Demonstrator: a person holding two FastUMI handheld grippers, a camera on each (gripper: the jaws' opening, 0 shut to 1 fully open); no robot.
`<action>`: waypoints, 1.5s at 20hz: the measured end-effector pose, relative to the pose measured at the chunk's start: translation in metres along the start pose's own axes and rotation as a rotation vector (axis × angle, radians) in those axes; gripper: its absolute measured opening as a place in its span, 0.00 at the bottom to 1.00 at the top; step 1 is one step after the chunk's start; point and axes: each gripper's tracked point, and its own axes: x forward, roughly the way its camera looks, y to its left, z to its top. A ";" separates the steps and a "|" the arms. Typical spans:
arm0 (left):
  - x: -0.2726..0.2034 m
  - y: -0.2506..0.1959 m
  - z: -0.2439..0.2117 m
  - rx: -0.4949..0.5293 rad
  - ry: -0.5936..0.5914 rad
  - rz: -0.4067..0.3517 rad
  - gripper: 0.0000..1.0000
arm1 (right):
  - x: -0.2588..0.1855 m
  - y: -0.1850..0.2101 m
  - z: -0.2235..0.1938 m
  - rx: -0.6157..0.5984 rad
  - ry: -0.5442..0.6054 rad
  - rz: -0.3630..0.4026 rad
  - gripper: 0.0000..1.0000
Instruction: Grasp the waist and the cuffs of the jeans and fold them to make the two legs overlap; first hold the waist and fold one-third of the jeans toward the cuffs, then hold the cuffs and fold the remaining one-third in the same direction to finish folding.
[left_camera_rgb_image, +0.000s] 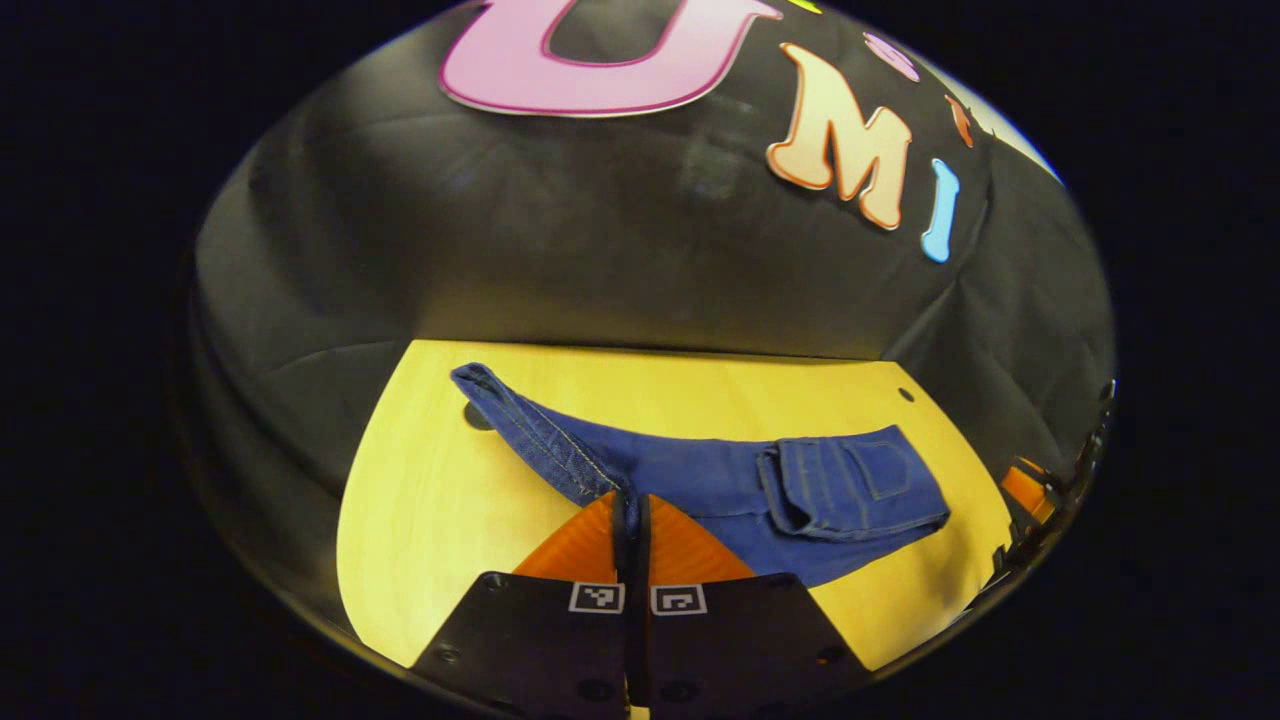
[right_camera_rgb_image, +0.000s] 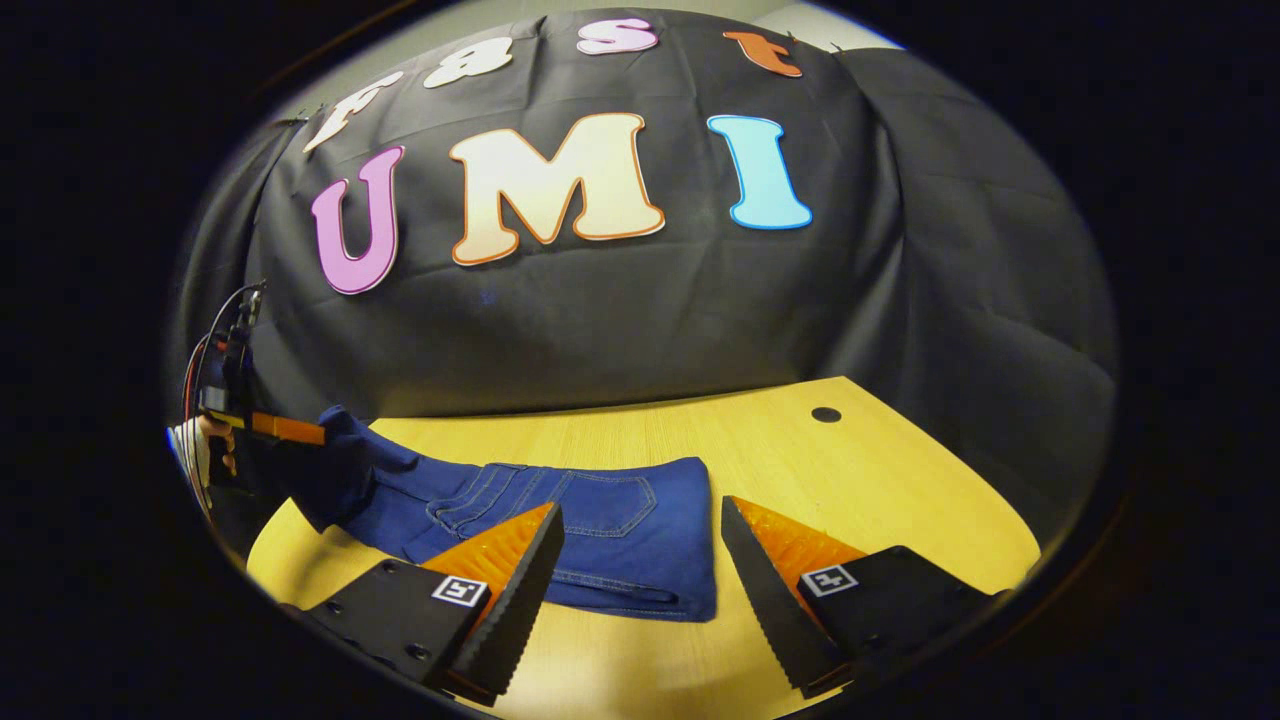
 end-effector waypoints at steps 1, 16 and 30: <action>-0.001 -0.013 0.005 0.003 -0.003 -0.004 0.00 | -0.005 -0.006 0.003 -0.001 -0.006 0.004 0.98; 0.062 -0.241 0.005 0.153 0.030 -0.197 0.00 | -0.059 -0.117 0.028 0.022 -0.053 -0.041 0.95; 0.065 -0.320 -0.008 0.162 -0.253 -0.036 1.00 | -0.085 -0.103 0.082 -0.035 -0.197 0.083 0.98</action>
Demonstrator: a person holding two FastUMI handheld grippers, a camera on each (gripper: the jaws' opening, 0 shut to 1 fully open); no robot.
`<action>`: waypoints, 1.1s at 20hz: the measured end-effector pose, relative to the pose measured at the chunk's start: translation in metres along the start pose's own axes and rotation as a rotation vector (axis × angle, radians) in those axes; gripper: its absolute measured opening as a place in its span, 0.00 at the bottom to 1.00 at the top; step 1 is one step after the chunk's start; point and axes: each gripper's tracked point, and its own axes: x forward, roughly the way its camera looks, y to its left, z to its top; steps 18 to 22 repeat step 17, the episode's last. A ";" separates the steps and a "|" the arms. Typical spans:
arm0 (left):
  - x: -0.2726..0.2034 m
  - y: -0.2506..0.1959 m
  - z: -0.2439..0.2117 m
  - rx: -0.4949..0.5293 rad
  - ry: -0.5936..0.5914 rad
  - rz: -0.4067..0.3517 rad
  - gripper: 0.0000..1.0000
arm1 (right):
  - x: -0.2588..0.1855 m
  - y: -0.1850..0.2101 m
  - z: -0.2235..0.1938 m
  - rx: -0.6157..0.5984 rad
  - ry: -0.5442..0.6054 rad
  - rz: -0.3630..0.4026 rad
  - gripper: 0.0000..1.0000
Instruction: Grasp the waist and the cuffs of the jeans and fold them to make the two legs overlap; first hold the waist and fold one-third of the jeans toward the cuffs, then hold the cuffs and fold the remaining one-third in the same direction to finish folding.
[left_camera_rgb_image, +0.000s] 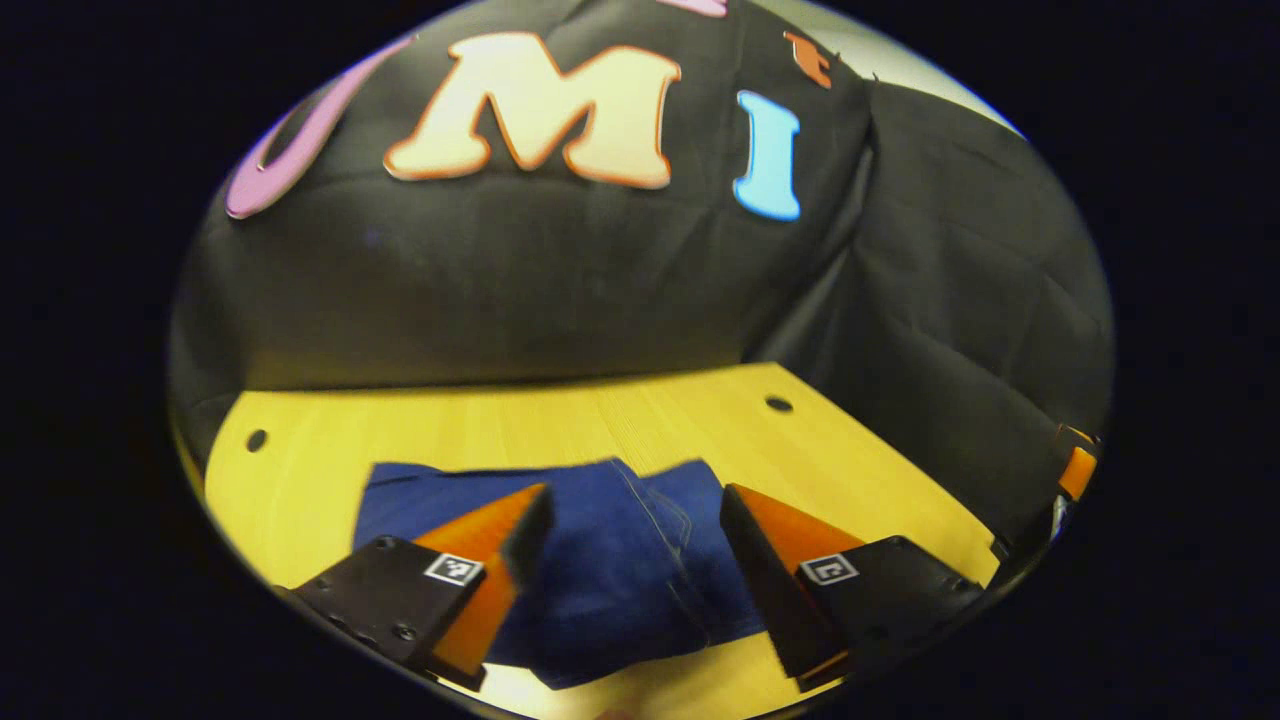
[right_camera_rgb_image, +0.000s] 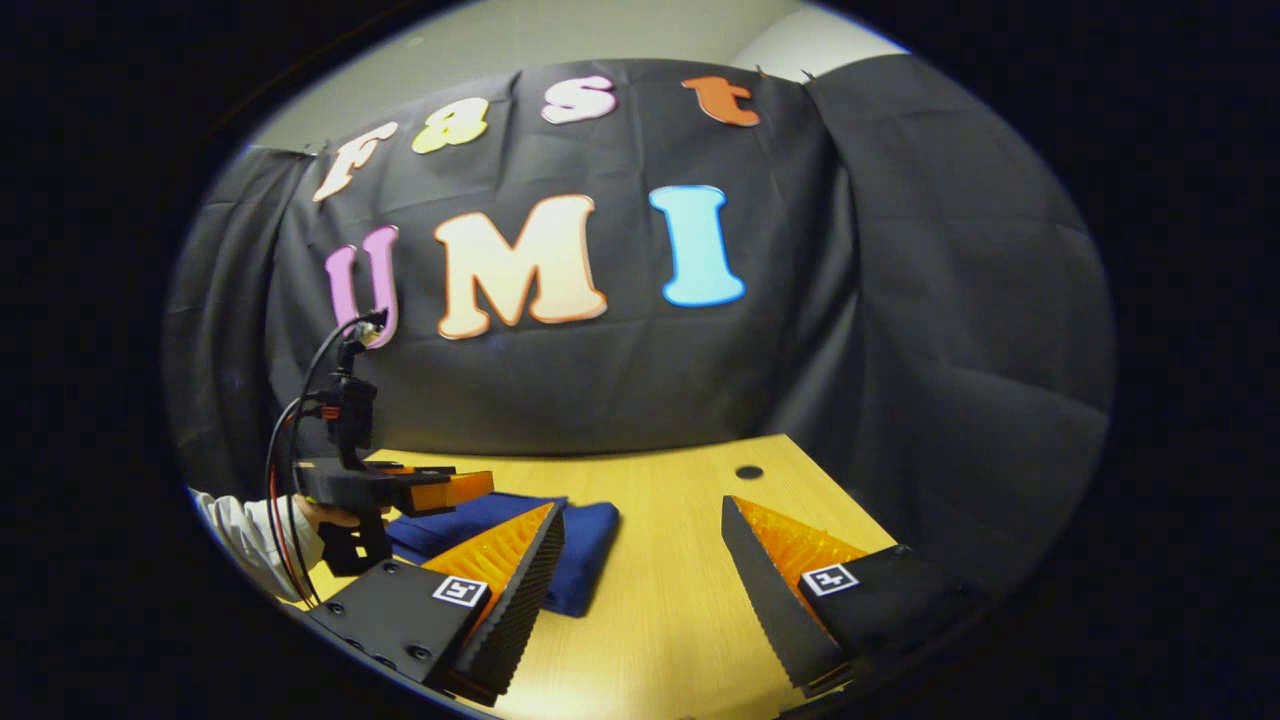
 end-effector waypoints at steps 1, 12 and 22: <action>-0.023 0.002 0.019 0.009 -0.059 0.036 0.93 | -0.001 0.016 0.013 -0.016 -0.040 0.041 0.98; -0.241 0.039 0.066 0.062 -0.285 0.290 0.94 | -0.047 0.127 0.096 0.011 -0.302 0.191 0.94; -0.284 0.049 0.068 0.070 -0.312 0.324 0.95 | -0.083 0.135 0.115 0.021 -0.360 0.165 0.94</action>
